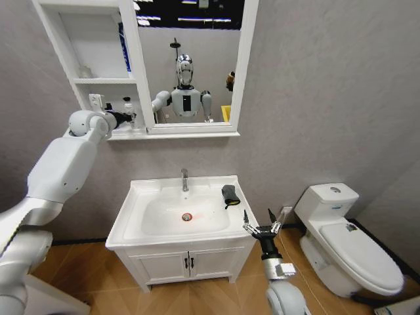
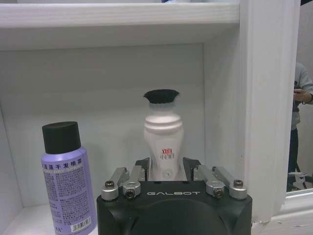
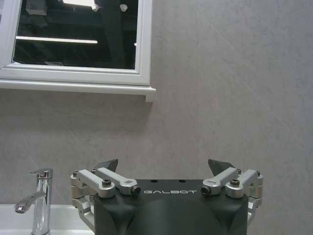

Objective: Move facial cleanser and shampoo from washbasin to cabinet, then wipe washbasin with towel.

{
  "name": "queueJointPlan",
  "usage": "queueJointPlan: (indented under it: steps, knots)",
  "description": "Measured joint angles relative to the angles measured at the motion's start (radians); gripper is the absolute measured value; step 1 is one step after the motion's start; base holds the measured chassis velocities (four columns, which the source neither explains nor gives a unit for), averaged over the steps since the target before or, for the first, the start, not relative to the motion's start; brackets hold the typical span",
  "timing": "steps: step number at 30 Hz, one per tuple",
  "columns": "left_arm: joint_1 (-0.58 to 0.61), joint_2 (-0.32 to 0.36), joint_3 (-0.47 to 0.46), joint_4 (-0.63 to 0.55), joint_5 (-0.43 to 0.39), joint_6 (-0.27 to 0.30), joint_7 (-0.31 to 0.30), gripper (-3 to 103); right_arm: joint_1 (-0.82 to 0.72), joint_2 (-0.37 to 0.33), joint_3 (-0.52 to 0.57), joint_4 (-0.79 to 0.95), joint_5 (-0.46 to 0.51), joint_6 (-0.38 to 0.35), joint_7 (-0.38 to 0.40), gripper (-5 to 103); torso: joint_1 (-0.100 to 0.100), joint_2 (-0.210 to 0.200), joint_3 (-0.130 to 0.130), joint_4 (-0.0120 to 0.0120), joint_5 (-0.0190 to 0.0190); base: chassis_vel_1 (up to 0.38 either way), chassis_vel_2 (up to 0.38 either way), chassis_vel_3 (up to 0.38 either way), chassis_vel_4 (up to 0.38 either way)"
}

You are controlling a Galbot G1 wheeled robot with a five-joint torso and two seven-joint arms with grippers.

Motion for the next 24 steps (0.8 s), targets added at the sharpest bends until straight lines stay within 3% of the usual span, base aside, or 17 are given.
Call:
queueJointPlan:
  steps: [3, 5, 9, 10, 12, 13, 14, 16, 17, 19, 22, 24]
  knots:
    - [0.012, 0.004, -0.003, -0.006, 0.002, -0.013, 0.002, 45, -0.001, 0.0, 0.0, 0.0, 0.0, 0.0, 0.0, 100, 0.0, 0.0, 0.0, -0.0001, 0.0, 0.0, 0.0, 0.0, 0.0]
    - [0.045, 0.017, -0.016, -0.026, 0.005, -0.064, 0.002, 61, -0.002, 0.0, 0.0, 0.0, 0.0, 0.0, 0.0, 100, 0.0, 0.0, 0.0, -0.0001, 0.0, 0.0, 0.0, 0.0, 0.0]
    - [0.075, 0.028, -0.032, -0.049, 0.005, -0.084, 0.001, 66, -0.002, -0.001, 0.001, 0.0, 0.0, 0.0, 0.0, 100, 0.0, 0.0, 0.0, -0.0001, 0.0, 0.0, 0.0, 0.0, 0.0]
    - [0.112, 0.045, -0.05, -0.081, 0.015, -0.108, -0.002, 77, -0.004, -0.003, 0.001, 0.0, 0.0, -0.001, 0.0, 100, 0.0, 0.0, 0.0, -0.0001, -0.0002, 0.0, 0.0, 0.0, 0.0]
    - [0.127, 0.052, -0.055, -0.091, 0.029, -0.13, -0.001, 77, -0.004, -0.003, 0.001, 0.0, 0.0, -0.001, 0.0, 100, 0.0, 0.0, 0.0, -0.0002, 0.0, 0.0, 0.0, 0.0, 0.0]
    - [0.159, 0.066, -0.065, -0.111, 0.061, -0.184, 0.002, 89, -0.006, -0.003, 0.0, 0.0, -0.001, -0.001, 0.0, 100, 0.0, 0.0, 0.0, -0.0001, -0.0001, 0.0, 0.0, 0.0, 0.0]
    - [0.205, 0.082, -0.086, -0.145, 0.078, -0.212, 0.004, 89, -0.008, -0.003, -0.003, 0.001, -0.003, -0.002, 0.0, 100, 0.0, 0.0, 0.0, -0.0002, -0.0001, 0.0, 0.0, 0.0, 0.0]
    - [0.23, 0.09, -0.098, -0.164, 0.08, -0.218, 0.004, 93, -0.008, -0.003, -0.003, 0.001, -0.004, -0.002, 0.0, 100, 0.0, 0.0, 0.0, 0.0, -0.0001, 0.0, 0.0, 0.0, 0.0]
    - [0.302, 0.114, -0.13, -0.223, 0.082, -0.237, 0.007, 99, -0.008, -0.003, -0.006, 0.001, -0.006, -0.003, 0.0, 100, 0.0, 0.0, 0.0, -0.0002, -0.0005, 0.0, 0.0, 0.0, 0.0]
    - [0.346, 0.131, -0.15, -0.264, 0.082, -0.262, 0.016, 100, -0.006, -0.001, -0.006, 0.0, -0.007, -0.003, 0.001, 100, 0.0, 0.0, 0.0, 0.0001, -0.0004, 0.0, 0.0, 0.0, 0.0]
    - [0.456, 0.171, -0.191, -0.376, 0.081, -0.345, 0.037, 100, -0.002, 0.009, -0.004, -0.019, -0.006, -0.001, 0.001, 100, 0.0, 0.0, 0.0, 0.0001, 0.0, 0.0, 0.0, 0.0, 0.0]
    - [0.491, 0.178, -0.205, -0.411, 0.081, -0.353, 0.018, 100, -0.003, 0.011, -0.004, -0.022, -0.004, -0.001, 0.001, 100, 0.0, 0.0, 0.0, -0.0002, 0.0002, 0.0, 0.0, 0.0, 0.0]
